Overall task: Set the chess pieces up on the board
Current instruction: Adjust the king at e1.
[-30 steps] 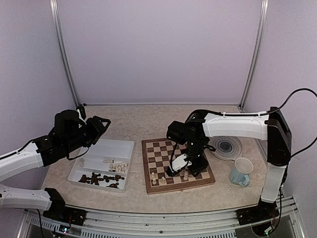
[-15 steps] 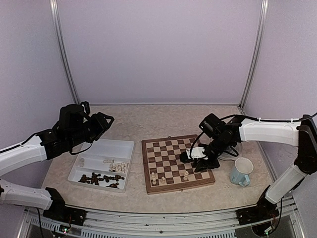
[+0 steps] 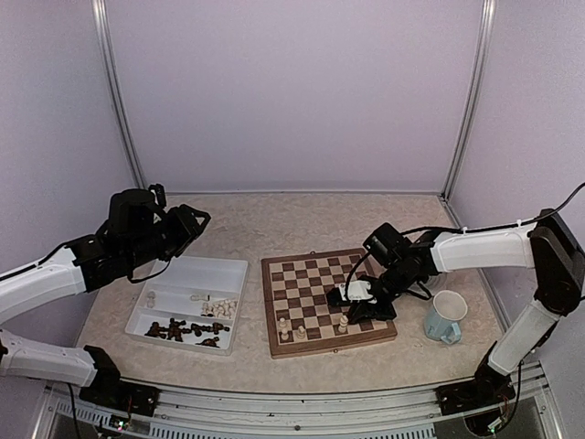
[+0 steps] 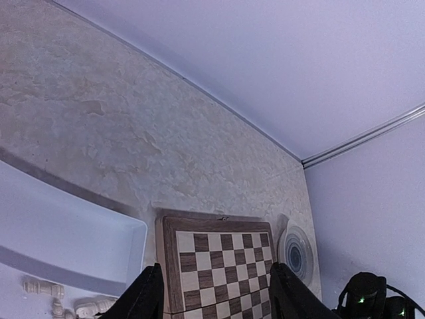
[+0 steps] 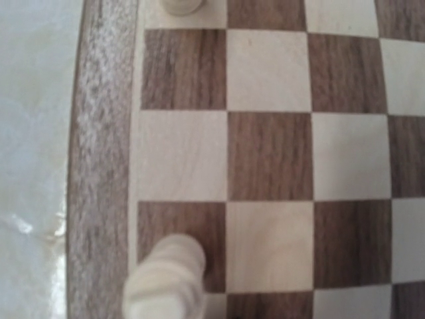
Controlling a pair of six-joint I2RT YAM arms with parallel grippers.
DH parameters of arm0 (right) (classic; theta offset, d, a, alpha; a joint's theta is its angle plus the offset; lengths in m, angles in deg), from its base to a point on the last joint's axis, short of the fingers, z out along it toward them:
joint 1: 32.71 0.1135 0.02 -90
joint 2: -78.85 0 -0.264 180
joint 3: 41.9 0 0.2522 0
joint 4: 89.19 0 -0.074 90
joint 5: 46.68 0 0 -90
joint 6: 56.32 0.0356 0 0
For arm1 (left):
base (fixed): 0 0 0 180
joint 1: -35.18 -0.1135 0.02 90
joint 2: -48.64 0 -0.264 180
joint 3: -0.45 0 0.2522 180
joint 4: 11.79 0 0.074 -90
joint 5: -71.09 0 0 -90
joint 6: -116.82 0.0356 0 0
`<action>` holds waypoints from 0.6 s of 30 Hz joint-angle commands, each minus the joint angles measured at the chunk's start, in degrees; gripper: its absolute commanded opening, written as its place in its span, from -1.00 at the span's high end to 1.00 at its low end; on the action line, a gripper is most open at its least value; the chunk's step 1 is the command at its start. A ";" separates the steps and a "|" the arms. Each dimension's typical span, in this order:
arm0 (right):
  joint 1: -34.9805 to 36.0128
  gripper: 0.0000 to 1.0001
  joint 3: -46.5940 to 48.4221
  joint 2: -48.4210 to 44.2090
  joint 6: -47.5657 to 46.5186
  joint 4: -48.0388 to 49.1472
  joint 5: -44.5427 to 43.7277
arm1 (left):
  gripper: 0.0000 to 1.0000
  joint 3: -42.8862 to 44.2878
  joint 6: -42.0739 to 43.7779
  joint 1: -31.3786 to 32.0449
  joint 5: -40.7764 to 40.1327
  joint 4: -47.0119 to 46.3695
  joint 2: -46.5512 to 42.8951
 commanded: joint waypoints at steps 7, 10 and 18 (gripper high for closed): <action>0.88 0.71 -1.12 2.86 -0.61 2.80 1.92 | -0.09 -0.76 -0.11 -0.36 -0.60 0.85 -1.07; 1.41 0.71 -1.49 3.45 -1.23 2.75 0.88 | -0.09 -0.87 -0.05 -0.36 -0.82 0.90 -1.10; 2.01 0.71 -0.83 4.64 -0.92 2.71 0.69 | -0.09 -1.48 -0.27 -0.36 -0.40 0.19 -0.51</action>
